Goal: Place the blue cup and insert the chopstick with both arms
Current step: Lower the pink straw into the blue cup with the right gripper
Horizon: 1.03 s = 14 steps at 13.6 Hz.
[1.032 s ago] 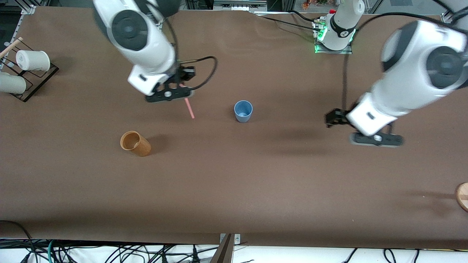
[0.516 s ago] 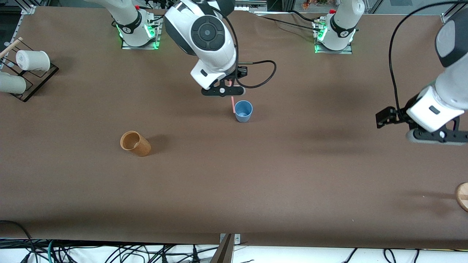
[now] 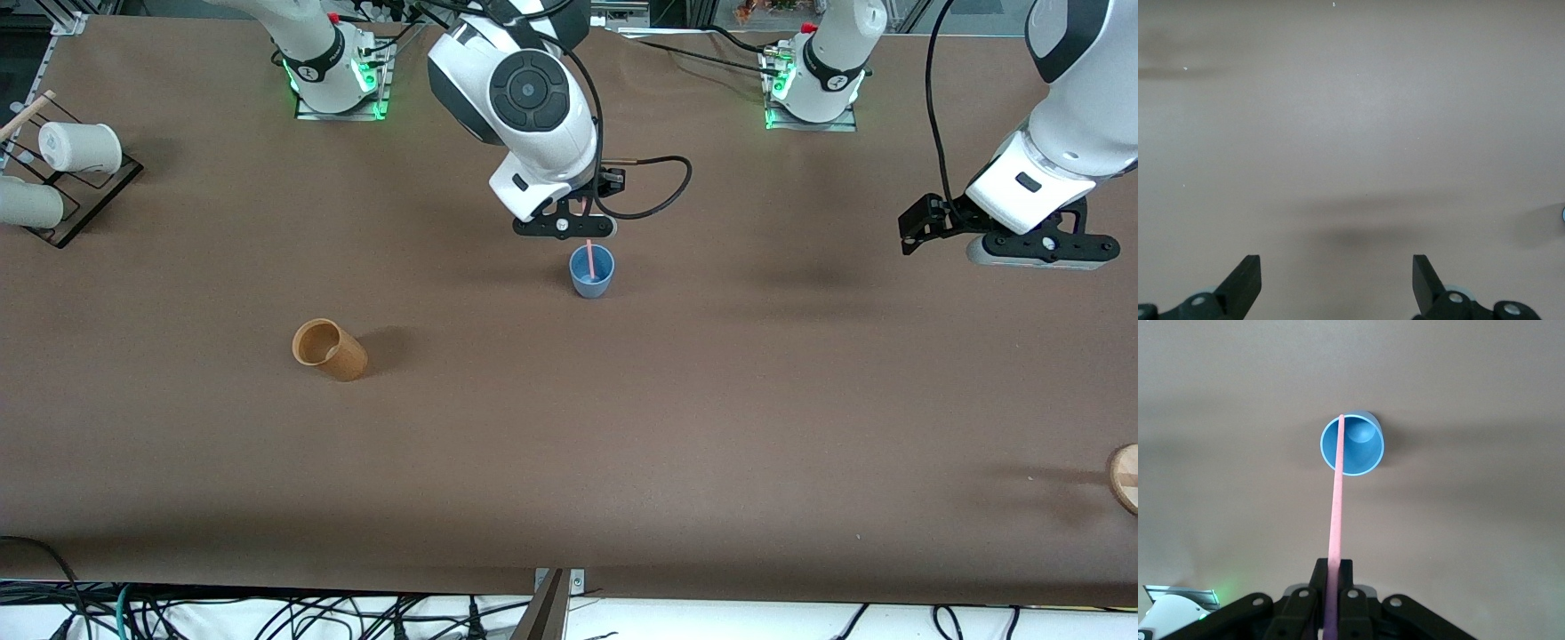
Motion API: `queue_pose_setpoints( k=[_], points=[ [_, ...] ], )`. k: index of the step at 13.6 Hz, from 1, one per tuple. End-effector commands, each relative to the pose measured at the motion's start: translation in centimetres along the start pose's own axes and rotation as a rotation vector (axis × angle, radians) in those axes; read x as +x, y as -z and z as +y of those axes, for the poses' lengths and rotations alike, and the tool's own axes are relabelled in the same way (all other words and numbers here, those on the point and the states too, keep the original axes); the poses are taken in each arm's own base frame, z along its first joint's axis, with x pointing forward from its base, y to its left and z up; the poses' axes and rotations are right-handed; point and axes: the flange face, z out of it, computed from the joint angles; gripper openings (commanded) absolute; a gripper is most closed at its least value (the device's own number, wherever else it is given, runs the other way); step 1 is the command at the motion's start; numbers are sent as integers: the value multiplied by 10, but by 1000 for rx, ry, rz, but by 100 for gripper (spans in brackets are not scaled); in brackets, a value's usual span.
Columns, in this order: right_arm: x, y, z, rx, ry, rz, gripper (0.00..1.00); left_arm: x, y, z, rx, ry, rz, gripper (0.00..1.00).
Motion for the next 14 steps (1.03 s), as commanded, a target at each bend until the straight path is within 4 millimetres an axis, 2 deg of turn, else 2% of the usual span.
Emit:
queue_pose_setpoints(
  k=[1, 3, 5, 8, 10, 11, 12, 13, 14],
  points=[
    [0, -24, 0, -11, -24, -18, 0, 4, 7, 5, -17, -30, 13, 100],
    [-6, -39, 8, -7, -28, -6, 0, 5, 7, 5, -19, -33, 13, 100],
    [-13, -43, 3, -5, -26, -13, 0, 4, 6, 5, -20, -31, 12, 100],
    [-12, -47, 5, -10, -31, -17, 0, 4, 7, 5, -20, -33, 12, 100],
    [-11, -59, 7, -24, -35, -25, 0, 4, 7, 6, -20, -33, 10, 100],
    [-10, -60, 7, -16, -34, -18, 13, 4, 7, 7, -22, -33, 10, 100],
    [-9, -59, 8, -13, -36, -17, 56, 4, 7, 7, -22, -34, 10, 100],
    [-7, -56, 10, -12, -33, -12, 81, 4, 7, 7, -22, -34, 10, 100],
    [0, -48, 14, -3, -37, -2, 100, 4, 7, 7, -22, -34, 10, 100]
  ],
)
